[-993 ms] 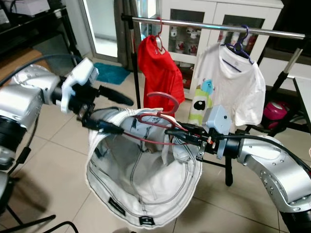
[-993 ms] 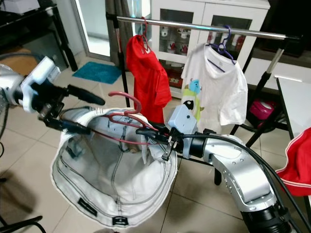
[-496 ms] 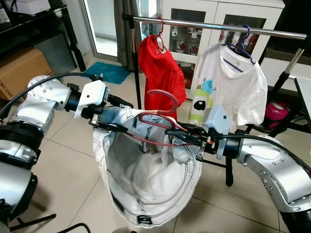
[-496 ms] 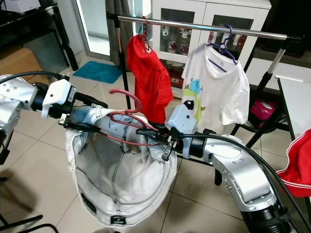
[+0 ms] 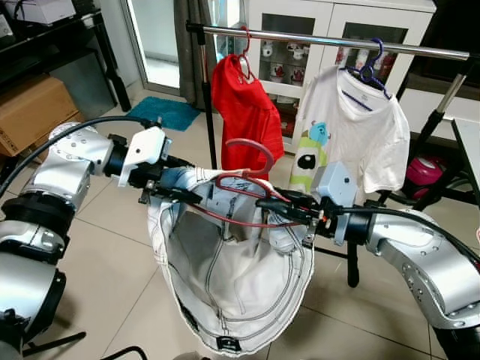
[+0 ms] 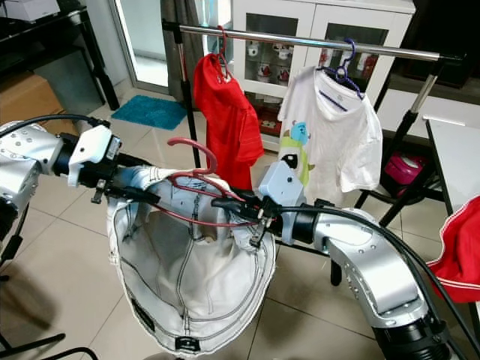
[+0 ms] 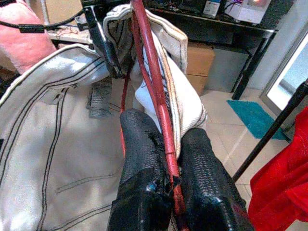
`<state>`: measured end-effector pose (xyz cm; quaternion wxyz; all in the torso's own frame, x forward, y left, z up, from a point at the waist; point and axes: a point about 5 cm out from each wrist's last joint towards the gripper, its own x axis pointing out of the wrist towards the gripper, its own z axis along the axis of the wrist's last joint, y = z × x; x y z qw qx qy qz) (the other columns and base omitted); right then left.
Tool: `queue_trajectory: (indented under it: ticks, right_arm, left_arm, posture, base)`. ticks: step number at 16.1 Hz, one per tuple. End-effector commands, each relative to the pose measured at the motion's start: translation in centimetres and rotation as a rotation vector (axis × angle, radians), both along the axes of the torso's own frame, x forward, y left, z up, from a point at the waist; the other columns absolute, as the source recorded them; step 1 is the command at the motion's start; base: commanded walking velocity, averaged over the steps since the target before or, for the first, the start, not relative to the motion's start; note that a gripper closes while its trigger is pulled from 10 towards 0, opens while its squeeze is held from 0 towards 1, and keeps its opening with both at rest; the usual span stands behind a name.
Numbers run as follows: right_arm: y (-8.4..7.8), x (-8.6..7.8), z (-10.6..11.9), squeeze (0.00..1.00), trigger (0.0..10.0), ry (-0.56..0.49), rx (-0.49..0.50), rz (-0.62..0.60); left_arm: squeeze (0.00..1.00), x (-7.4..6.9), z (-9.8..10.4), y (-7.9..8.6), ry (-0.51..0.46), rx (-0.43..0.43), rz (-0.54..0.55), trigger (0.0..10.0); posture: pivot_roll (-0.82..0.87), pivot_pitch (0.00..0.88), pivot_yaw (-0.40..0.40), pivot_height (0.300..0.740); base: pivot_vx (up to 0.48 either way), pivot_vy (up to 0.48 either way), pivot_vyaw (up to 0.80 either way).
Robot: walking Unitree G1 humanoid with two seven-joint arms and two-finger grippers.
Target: Hang hanger
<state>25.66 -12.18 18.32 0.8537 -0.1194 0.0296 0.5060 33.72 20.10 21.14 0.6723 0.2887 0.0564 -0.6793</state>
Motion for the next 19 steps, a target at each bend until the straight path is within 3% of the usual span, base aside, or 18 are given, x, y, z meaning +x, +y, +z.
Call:
queue_trajectory:
  ticks: [1,3,4,5,6,7,14,15,16,19]
  right_arm:
    - [1.2,-0.5,2.5,0.00,10.0,-0.095,0.060,0.077]
    - [1.1,-0.5,2.4,0.00,10.0,-0.079,0.073,0.074]
    - [1.0,-0.4,2.5,0.72,10.0,-0.077,0.082,0.066]
    - [1.0,-0.4,2.5,0.94,10.0,-0.077,0.087,0.062]
    - [1.0,-0.4,2.5,0.94,10.0,-0.077,0.091,0.060]
    - [0.9,-0.3,2.5,1.00,10.0,-0.074,0.100,0.048]
    - [1.2,-0.1,3.2,1.00,10.0,-0.096,0.118,0.050]
    - [1.6,0.0,3.2,0.89,10.0,-0.104,0.107,0.069]
    - [2.3,0.2,3.1,0.00,10.0,-0.115,0.089,0.082]
    - [3.0,0.7,3.0,0.00,10.0,-0.119,0.078,0.068]
  left_arm:
    - [0.00,-0.3,-0.2,0.4,0.022,-0.011,0.001,0.0]
    - [0.00,-0.6,-0.2,0.9,0.017,-0.020,0.017,0.0]
    - [0.00,-0.7,-0.1,1.1,0.016,-0.027,0.026,0.0]
    - [0.00,-0.8,-0.1,1.2,0.017,-0.031,0.028,0.0]
    - [0.00,-0.8,-0.1,1.2,0.017,-0.032,0.029,0.0]
    - [0.00,-0.9,-0.1,1.2,0.017,-0.039,0.035,0.0]
    - [0.00,-1.4,-0.3,1.6,0.025,-0.045,0.045,0.0]
    - [0.00,-1.5,-0.4,1.6,0.024,-0.043,0.045,0.0]
    - [0.00,-1.6,-0.4,1.7,0.020,-0.027,0.040,0.0]
    - [0.00,-1.7,-0.6,1.6,0.007,0.009,0.019,0.0]
  posture:
    - [-0.14,0.000,0.057,0.740]
    - [-0.13,0.000,0.057,0.740]
    - [-0.13,0.000,0.057,0.740]
    - [-0.13,0.000,0.057,0.740]
    - [-0.13,0.000,0.057,0.740]
    - [-0.13,0.000,0.053,0.740]
    - [-0.12,0.000,0.042,0.740]
    - [-0.12,0.000,0.042,0.740]
    - [-0.12,0.000,0.043,0.740]
    - [-0.12,0.000,0.045,0.740]
  base:
    - [0.000,0.000,0.00]
    - [0.000,0.000,0.00]
    - [0.000,0.000,0.00]
    - [0.000,0.000,0.00]
    - [0.000,0.000,0.00]
    - [0.000,0.000,0.00]
    - [0.000,0.000,0.00]
    - [0.000,0.000,0.00]
    - [0.000,0.000,0.00]
    - [0.000,0.000,0.00]
